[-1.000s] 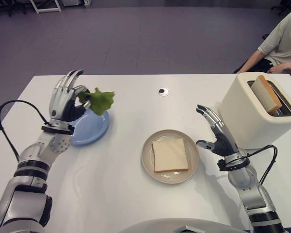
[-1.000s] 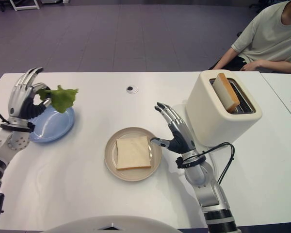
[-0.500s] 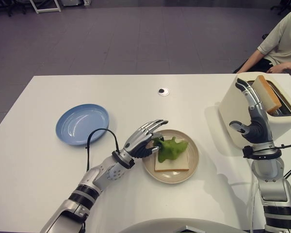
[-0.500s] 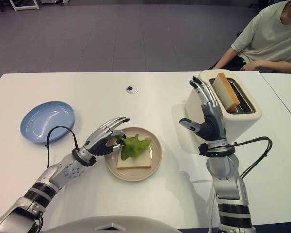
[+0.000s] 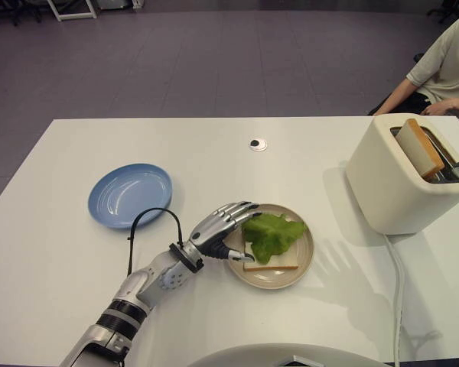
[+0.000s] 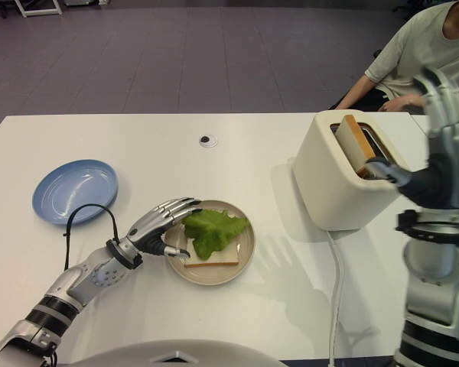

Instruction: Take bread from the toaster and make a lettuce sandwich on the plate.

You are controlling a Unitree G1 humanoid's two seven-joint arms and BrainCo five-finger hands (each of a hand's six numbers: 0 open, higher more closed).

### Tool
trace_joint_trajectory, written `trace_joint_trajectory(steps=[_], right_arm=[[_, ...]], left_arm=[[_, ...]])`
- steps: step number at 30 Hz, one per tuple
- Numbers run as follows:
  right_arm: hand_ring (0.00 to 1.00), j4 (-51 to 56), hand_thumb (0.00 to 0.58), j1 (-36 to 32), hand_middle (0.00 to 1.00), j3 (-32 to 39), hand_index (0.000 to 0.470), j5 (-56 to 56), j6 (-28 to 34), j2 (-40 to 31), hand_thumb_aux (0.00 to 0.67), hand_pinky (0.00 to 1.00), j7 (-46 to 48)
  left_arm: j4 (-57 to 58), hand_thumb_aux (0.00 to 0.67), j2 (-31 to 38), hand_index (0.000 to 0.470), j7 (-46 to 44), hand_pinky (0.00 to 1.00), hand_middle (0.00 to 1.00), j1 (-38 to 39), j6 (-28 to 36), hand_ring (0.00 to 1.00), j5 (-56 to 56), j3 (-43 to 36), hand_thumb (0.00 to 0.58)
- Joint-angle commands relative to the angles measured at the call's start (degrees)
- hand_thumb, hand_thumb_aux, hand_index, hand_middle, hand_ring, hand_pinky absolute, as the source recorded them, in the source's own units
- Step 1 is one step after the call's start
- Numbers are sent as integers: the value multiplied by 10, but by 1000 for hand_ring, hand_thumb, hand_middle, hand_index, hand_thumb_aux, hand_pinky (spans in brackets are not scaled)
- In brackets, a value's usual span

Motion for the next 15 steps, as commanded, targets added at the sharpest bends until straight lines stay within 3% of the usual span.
trace_joint_trajectory(steps=[1, 7, 15], right_arm=[[0, 20, 0, 31, 0, -23, 0, -24, 19, -17, 0, 0, 12], [0, 112, 0, 28, 0, 58, 0, -118, 83, -56, 0, 0, 50], [0, 227, 0, -46, 0, 168, 0, -144, 99, -81, 0, 0, 58]], left_arm=[[-16, 0, 7, 0, -6, 0, 0, 4, 10, 0, 7, 16, 0], [-78, 0, 7, 0, 6, 0, 0, 36, 23, 0, -5, 63, 0], [-137, 0, -4, 0, 23, 0, 0, 73, 31, 0, -17, 123, 0]])
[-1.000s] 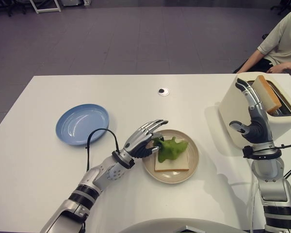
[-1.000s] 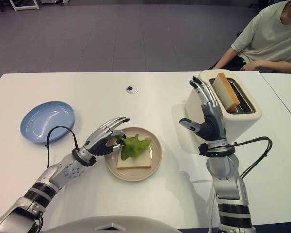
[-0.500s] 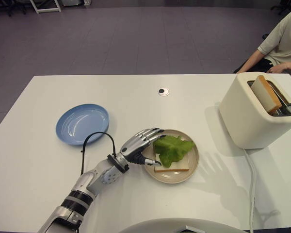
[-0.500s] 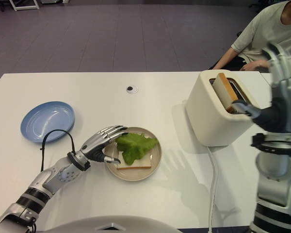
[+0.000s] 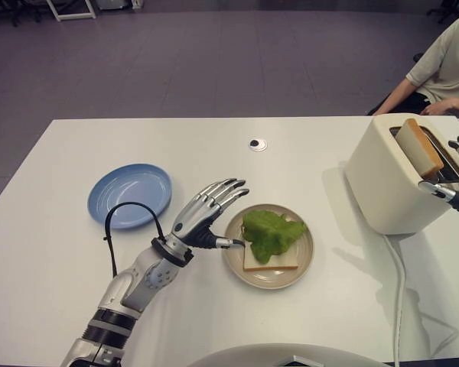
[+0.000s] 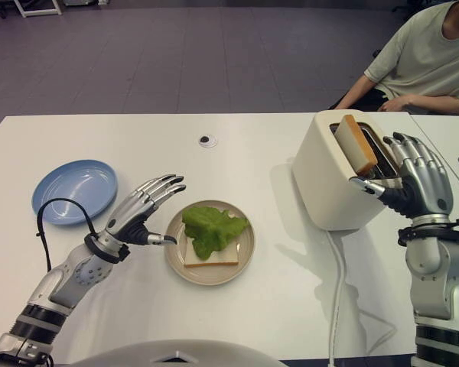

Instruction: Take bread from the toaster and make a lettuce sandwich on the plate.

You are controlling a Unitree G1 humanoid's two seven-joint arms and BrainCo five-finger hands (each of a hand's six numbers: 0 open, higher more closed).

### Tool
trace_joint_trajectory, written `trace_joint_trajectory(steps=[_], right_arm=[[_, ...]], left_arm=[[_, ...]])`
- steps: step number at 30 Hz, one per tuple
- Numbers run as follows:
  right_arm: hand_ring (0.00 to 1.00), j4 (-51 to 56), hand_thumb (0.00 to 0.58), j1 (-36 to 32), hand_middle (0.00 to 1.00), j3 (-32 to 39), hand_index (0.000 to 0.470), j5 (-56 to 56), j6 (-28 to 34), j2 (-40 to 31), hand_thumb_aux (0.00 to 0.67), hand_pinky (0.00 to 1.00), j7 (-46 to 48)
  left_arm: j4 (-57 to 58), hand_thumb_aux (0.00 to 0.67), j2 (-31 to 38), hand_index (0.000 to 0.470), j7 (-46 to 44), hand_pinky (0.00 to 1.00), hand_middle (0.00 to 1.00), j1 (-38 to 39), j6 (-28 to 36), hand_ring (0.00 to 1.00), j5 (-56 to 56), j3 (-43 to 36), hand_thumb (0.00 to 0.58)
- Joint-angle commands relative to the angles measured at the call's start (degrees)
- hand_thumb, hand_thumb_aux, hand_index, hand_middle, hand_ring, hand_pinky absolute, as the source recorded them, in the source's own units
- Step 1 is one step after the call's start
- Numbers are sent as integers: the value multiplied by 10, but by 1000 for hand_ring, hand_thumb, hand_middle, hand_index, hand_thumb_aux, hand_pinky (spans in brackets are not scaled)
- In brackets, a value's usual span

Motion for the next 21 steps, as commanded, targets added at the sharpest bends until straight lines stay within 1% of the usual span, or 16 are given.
trace_joint_trajectory(steps=[1, 2, 3, 4, 6, 7, 8, 15, 16, 17, 18, 21], right_arm=[[0, 63, 0, -37, 0, 36, 0, -1, 0, -23, 0, 0, 2], [0, 71, 14, -43, 0, 41, 6, 0, 0, -28, 8, 0, 2], [0, 78, 71, -49, 0, 44, 29, 3, -1, -32, 42, 0, 2], [0, 85, 201, -54, 0, 49, 90, 5, -3, -38, 129, 0, 3], [0, 102, 331, -63, 0, 58, 162, 7, -7, -46, 231, 0, 2], [0, 109, 489, -67, 0, 62, 284, 7, -8, -50, 405, 0, 0], [0, 109, 580, -70, 0, 64, 470, 9, -10, -53, 670, 0, -2], [0, 95, 580, -80, 0, 66, 470, 26, -22, -68, 670, 0, -17], [180, 93, 580, -81, 180, 66, 470, 28, -25, -69, 670, 180, -22], [635, 90, 580, -83, 635, 65, 470, 29, -28, -69, 670, 635, -29], [1000, 83, 580, -85, 1000, 61, 470, 34, -33, -67, 670, 1000, -36], [1000, 58, 580, -99, 1000, 50, 470, 50, -41, -53, 670, 1000, -62]], left_arm=[[-16, 0, -3, 0, 6, 0, 0, 16, 6, 0, -8, 24, 0], [-16, 0, -5, 0, 7, 0, 0, 18, 6, 0, -8, 26, 0], [-16, 0, -6, 0, 7, 0, 0, 21, 5, 0, -7, 28, 0], [-16, 0, -7, 0, 8, 0, 0, 24, 6, 0, -6, 29, 0], [-17, 0, -11, 0, 10, 0, 0, 27, 7, 0, -6, 31, 0], [-19, 0, -12, 0, 10, 0, 0, 28, 8, 0, -7, 33, 0], [-21, 0, -13, 0, 10, 0, 0, 30, 8, 0, -7, 35, 0], [-22, 0, -25, 0, 11, 0, 0, 45, 9, 0, -11, 46, 0], [-23, 0, -26, 0, 11, 0, 0, 46, 9, 0, -11, 47, 0], [-23, 0, -28, 0, 12, 0, 0, 47, 9, 0, -12, 50, 0], [-23, 0, -28, 0, 13, 0, 0, 47, 10, 0, -14, 52, 0], [-15, 0, -32, 0, 21, 0, 0, 42, 13, 0, -16, 63, 0]])
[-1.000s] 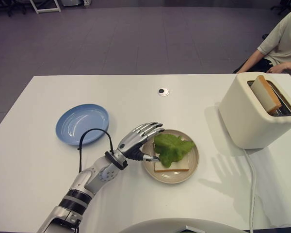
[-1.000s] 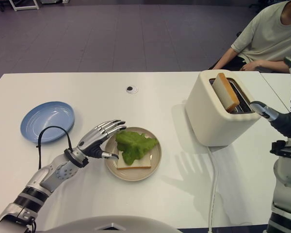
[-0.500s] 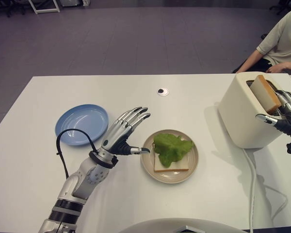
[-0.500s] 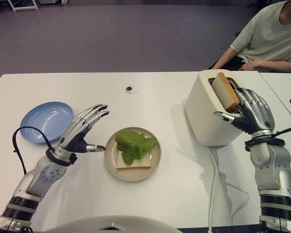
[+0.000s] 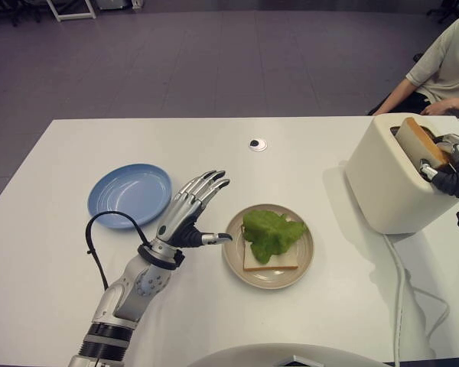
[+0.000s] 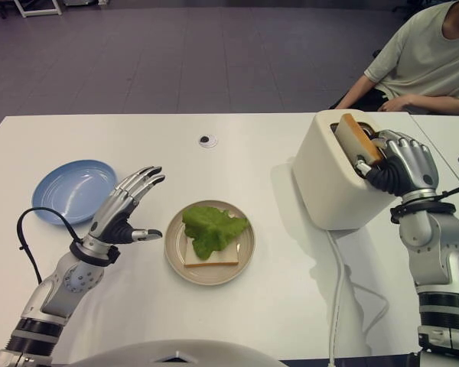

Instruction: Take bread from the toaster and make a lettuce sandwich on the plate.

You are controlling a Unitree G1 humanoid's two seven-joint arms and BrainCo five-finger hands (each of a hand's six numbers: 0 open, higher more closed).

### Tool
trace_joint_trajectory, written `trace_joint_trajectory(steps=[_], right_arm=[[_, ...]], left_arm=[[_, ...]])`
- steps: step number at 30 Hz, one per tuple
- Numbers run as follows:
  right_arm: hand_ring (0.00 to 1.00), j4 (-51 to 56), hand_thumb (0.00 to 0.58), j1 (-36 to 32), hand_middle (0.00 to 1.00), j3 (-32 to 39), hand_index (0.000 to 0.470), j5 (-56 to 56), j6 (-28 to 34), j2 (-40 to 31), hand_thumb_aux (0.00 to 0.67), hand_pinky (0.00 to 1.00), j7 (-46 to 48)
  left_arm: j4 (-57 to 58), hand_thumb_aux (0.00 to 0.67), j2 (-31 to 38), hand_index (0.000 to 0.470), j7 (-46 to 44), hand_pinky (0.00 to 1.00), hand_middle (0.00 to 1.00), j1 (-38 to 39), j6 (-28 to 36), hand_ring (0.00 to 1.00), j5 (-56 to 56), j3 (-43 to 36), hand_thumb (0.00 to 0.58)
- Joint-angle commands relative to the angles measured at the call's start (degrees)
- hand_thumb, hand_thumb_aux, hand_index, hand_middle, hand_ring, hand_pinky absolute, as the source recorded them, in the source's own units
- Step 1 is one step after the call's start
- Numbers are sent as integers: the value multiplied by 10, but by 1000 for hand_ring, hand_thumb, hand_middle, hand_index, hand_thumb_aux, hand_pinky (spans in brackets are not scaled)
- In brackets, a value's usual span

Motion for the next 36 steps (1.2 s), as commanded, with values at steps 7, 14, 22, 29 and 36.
trace_joint_trajectory(steps=[7, 14, 22, 29, 36], right_arm=[[1000, -97, 580, -80, 1000, -43, 470, 43, -20, 60, 670, 1000, -116], [1000, -283, 580, -57, 1000, 52, 470, 226, -21, 136, 670, 1000, 21], [1000, -176, 580, 16, 1000, 235, 470, 289, -27, 206, 670, 1000, 191], [1000, -139, 580, 3, 1000, 271, 470, 292, -38, 218, 670, 1000, 269], [1000, -103, 580, -21, 1000, 241, 470, 312, -27, 204, 670, 1000, 316]], left_arm=[[28, 0, -28, 0, 87, 0, 0, -8, 6, 0, -20, 72, 0], [40, 0, -19, 0, 109, 0, 0, -28, -40, 0, -34, 86, 0], [38, 0, 4, 0, 99, 0, 0, -34, -138, 0, -41, 87, 0], [27, 0, 20, 0, 112, 0, 0, -42, -178, 0, 68, 76, 0], [20, 0, 39, 0, 97, 0, 0, -46, -201, 0, 109, 47, 0]])
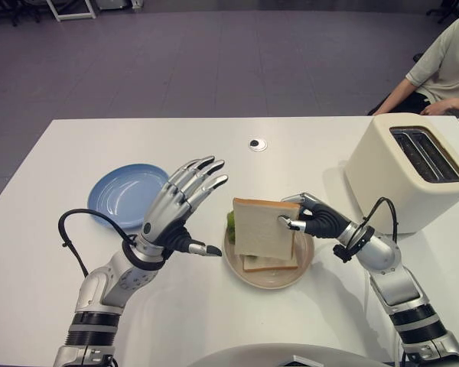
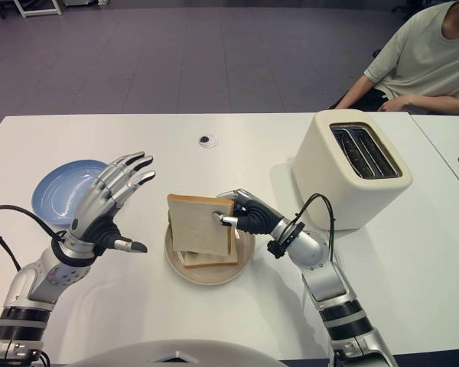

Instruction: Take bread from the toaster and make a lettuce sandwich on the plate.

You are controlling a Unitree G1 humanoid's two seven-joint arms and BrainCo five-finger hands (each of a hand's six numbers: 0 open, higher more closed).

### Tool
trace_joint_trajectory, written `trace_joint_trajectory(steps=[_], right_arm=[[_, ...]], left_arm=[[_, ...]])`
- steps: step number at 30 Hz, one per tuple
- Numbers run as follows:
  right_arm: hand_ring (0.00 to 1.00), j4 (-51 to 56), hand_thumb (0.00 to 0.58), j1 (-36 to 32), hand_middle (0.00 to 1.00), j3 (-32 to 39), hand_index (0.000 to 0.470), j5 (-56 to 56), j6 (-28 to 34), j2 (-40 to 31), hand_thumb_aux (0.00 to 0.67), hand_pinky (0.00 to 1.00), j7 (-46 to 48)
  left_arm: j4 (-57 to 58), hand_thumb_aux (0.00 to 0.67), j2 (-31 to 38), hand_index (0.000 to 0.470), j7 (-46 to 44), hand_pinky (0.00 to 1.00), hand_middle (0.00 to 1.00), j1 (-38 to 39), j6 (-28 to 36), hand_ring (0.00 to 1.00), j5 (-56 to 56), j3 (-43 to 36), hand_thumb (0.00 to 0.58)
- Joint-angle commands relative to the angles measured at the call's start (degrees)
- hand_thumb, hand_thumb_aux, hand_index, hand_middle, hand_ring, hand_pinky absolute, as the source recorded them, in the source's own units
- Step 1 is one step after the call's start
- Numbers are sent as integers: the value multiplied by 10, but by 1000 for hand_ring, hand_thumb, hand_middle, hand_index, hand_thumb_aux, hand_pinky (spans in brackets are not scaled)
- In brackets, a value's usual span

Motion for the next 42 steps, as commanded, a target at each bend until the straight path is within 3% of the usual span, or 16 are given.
trace_joint_trajectory(steps=[1, 9, 13, 18, 26, 29, 37, 42], right_arm=[[1000, 51, 580, -30, 1000, -20, 470, 2, 5, -4, 670, 1000, 7], [1000, 212, 580, -68, 1000, 5, 470, -34, -24, 6, 670, 1000, 18], [1000, 228, 580, -63, 1000, 16, 470, -44, -52, 4, 670, 1000, 28], [1000, 151, 580, -51, 1000, -6, 470, 0, -76, 4, 670, 1000, 35], [1000, -36, 580, -22, 1000, -21, 470, 70, -4, 6, 670, 1000, 63], [1000, -43, 580, -2, 1000, -8, 470, 66, 14, 2, 670, 1000, 78], [1000, 89, 580, -19, 1000, 10, 470, 29, 4, 19, 670, 1000, 80], [1000, 171, 580, -38, 1000, 26, 470, -19, -30, 27, 670, 1000, 62]], left_arm=[[-11, 0, 13, 0, -20, 0, 0, -3, -9, 0, 24, -24, 0], [-3, 0, 31, 0, -95, 0, 0, -15, -11, 0, 48, -100, 0], [30, 0, 40, 0, -121, 0, 0, -24, -3, 0, 50, -125, 0], [54, 0, 50, 0, -106, 0, 0, -25, 3, 0, 22, -108, 0], [-39, 0, 37, 0, -17, 0, 0, -3, -5, 0, 26, -32, 0], [-86, 24, 33, 17, -21, 0, 0, 19, -6, 0, 28, -27, 40], [-66, 29, 31, 20, -65, 0, 0, 39, -11, 0, 61, -85, 49], [-44, 76, 33, 53, -77, 0, 0, 30, -13, 0, 78, -116, 124]])
